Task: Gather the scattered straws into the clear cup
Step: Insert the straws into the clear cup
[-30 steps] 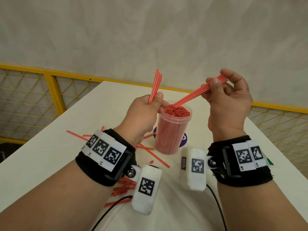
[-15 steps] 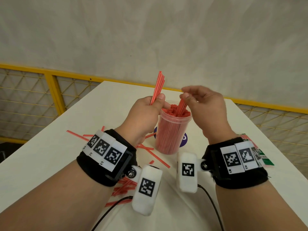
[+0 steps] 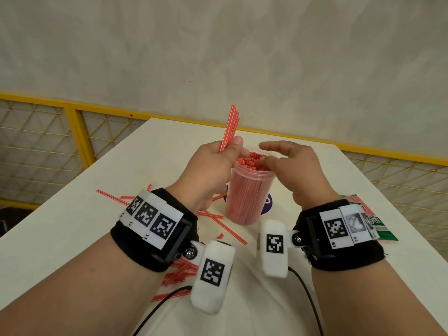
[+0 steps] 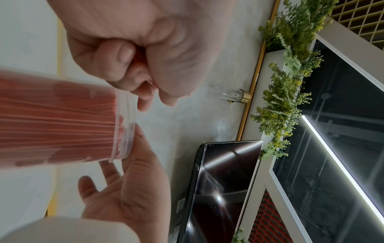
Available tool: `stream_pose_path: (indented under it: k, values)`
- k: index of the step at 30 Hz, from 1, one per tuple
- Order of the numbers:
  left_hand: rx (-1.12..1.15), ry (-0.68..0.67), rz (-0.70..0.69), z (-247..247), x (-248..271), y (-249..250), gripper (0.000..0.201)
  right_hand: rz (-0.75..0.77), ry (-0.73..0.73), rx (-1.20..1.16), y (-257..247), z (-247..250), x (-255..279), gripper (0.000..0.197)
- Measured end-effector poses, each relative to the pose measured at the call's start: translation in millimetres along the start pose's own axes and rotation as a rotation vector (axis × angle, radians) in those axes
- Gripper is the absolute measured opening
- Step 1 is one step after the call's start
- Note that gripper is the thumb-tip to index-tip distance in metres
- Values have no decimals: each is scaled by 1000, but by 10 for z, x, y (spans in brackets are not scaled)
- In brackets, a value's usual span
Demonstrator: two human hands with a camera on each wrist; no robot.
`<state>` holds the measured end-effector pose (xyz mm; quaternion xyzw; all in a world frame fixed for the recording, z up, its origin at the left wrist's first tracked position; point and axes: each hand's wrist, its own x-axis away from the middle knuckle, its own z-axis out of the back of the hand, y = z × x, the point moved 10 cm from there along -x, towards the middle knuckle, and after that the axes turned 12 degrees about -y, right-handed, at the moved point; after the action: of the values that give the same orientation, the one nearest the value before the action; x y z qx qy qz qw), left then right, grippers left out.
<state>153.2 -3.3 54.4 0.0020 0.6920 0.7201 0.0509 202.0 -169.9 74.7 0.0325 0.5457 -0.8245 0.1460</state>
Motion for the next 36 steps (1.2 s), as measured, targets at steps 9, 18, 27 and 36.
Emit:
stream_pose_path:
  k: [9, 18, 27, 36]
  values:
    - [211, -155, -63, -166, 11, 75, 32, 226, 183, -74, -487, 207, 197, 20]
    - [185, -244, -45, -283, 32, 71, 41, 226, 3, -254, -566, 26, 234, 31]
    - [3, -142, -90, -179, 31, 119, 38, 268, 74, -385, -539, 135, 231, 21]
    - [-41, 79, -37, 57, 59, 94, 39, 350, 373, -535, -408, 553, 278, 22]
